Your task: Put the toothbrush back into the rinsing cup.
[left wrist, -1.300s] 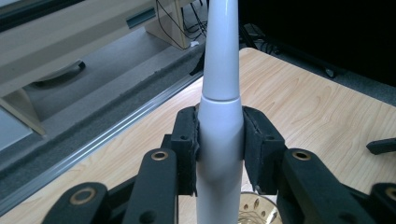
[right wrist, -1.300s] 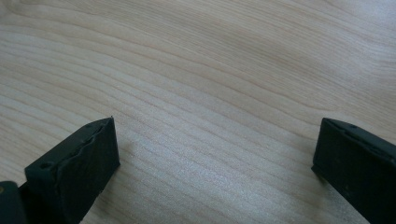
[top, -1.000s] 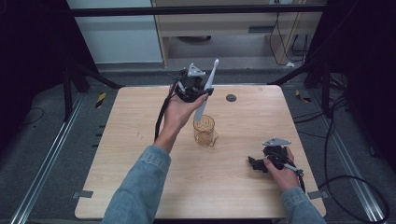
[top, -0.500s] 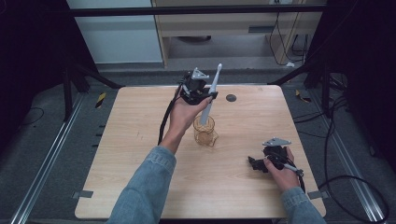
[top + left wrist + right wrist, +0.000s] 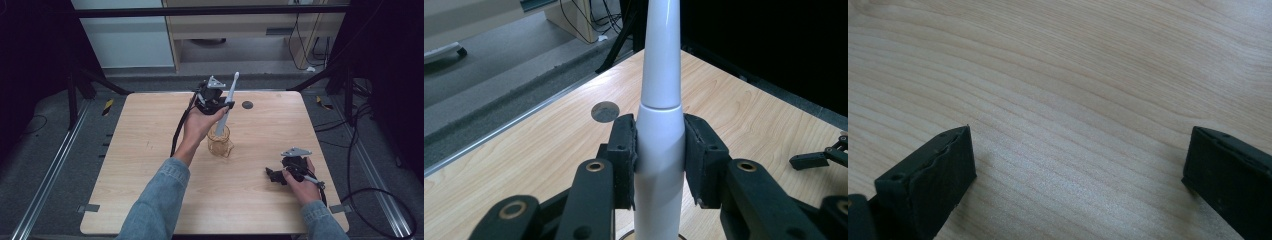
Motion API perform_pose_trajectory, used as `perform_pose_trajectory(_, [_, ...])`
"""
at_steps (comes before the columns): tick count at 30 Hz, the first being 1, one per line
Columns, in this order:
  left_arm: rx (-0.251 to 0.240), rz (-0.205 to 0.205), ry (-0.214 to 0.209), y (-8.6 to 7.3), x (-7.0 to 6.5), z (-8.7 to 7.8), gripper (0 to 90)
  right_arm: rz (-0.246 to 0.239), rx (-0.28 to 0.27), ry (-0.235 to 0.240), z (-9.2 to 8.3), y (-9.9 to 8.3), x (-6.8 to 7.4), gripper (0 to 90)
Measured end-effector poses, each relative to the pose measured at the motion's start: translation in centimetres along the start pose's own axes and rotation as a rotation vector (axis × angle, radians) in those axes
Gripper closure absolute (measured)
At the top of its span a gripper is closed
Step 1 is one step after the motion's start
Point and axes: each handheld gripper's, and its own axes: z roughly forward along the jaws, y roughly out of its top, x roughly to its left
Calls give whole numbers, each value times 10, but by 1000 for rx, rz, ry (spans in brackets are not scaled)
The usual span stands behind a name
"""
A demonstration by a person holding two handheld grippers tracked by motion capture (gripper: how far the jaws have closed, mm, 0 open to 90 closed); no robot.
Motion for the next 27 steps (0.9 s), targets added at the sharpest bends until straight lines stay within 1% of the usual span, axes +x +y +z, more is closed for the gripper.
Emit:
perform_pose_trajectory(3, [4,3,0,-2,0,1,674,0,0,0,0,0,0,4])
perform_pose_trajectory(8, [4,-7,-7,-5,1,2,675,0,0,0,0,0,0,4])
perform_pose_trajectory(13, [14,-2,-7,-8,2,3,674,-1,-1,0,0,0,0,4])
perform_pose_trajectory(18, [11,-19,-11,-12,3,5,674,1,0,0,0,0,0,4])
perform_pose_trajectory(27, [15,-9,-10,-15,3,4,675,1,0,0,0,0,0,4])
